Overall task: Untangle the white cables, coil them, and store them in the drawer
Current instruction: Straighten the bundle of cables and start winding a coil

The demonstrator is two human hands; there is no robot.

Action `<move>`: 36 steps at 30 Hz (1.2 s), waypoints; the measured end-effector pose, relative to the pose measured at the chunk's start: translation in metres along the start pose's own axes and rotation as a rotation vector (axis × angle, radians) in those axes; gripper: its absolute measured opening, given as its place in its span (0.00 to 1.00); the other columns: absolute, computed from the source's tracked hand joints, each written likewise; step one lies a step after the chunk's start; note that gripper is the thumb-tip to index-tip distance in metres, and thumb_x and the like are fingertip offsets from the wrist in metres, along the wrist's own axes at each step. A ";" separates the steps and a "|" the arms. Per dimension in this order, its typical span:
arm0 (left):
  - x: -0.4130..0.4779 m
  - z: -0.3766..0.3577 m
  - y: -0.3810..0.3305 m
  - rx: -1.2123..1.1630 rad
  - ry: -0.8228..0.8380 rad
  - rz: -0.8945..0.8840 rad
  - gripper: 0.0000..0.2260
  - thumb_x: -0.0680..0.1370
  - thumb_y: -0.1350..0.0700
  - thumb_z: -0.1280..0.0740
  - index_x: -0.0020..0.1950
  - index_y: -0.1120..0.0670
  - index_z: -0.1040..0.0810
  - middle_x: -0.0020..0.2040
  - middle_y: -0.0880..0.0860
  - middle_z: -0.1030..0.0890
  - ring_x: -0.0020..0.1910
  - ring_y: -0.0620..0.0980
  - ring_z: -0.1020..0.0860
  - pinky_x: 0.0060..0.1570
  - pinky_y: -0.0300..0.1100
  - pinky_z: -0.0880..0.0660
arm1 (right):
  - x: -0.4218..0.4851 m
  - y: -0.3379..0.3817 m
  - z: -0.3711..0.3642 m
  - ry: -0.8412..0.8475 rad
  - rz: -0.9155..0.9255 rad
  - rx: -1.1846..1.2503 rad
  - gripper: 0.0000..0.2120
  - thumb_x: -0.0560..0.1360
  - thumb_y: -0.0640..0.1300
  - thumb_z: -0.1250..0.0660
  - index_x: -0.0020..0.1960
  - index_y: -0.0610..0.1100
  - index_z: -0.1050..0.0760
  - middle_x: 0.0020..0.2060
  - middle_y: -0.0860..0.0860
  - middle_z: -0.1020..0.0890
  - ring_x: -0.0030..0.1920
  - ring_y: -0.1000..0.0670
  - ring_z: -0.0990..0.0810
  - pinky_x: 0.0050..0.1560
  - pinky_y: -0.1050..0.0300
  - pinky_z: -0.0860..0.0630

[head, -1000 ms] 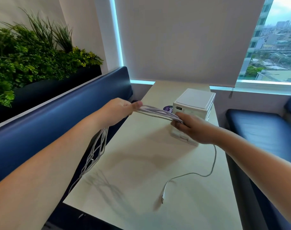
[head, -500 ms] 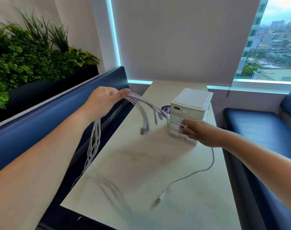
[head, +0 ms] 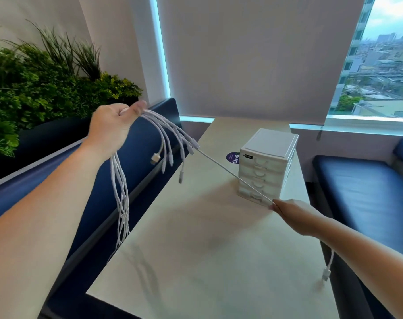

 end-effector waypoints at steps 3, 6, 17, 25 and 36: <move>0.010 0.012 -0.002 0.030 -0.046 -0.022 0.27 0.79 0.40 0.36 0.29 0.54 0.43 0.25 0.48 0.42 0.22 0.45 0.44 0.24 0.37 0.46 | -0.004 -0.007 -0.010 0.040 -0.040 -0.011 0.15 0.80 0.60 0.55 0.48 0.54 0.35 0.49 0.45 0.19 0.48 0.41 0.21 0.48 0.49 0.26; 0.017 0.011 0.001 -0.009 -0.062 -0.018 0.28 0.78 0.39 0.35 0.29 0.53 0.43 0.23 0.45 0.43 0.22 0.45 0.44 0.26 0.41 0.45 | -0.004 -0.007 -0.022 0.054 -0.048 -0.001 0.23 0.79 0.62 0.57 0.56 0.51 0.30 0.52 0.46 0.19 0.51 0.43 0.21 0.52 0.49 0.26; 0.068 0.077 -0.008 -0.036 -0.311 0.016 0.29 0.77 0.36 0.35 0.28 0.54 0.42 0.24 0.50 0.41 0.26 0.50 0.44 0.31 0.46 0.47 | 0.000 -0.042 -0.027 0.091 -0.154 -0.021 0.25 0.68 0.68 0.65 0.46 0.55 0.36 0.48 0.49 0.20 0.47 0.48 0.21 0.44 0.57 0.28; 0.083 0.078 -0.022 -0.190 -0.270 0.017 0.31 0.69 0.28 0.33 0.23 0.51 0.41 0.20 0.44 0.43 0.26 0.50 0.46 0.30 0.46 0.50 | 0.010 -0.045 -0.026 0.056 -0.174 -0.054 0.12 0.82 0.55 0.50 0.50 0.49 0.33 0.50 0.47 0.22 0.51 0.45 0.22 0.50 0.53 0.26; 0.071 0.039 -0.040 -0.102 -0.080 -0.053 0.28 0.75 0.35 0.34 0.28 0.51 0.42 0.23 0.46 0.42 0.21 0.44 0.45 0.26 0.42 0.47 | 0.018 -0.012 -0.030 0.200 -0.052 0.071 0.29 0.74 0.44 0.38 0.72 0.46 0.43 0.66 0.48 0.33 0.66 0.47 0.32 0.65 0.57 0.35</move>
Point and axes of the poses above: each hand's wrist, its own x-axis towards the middle knuckle, its own z-axis out of the back of the hand, y = z × x, the point moved 6 cm from there along x, towards the middle knuckle
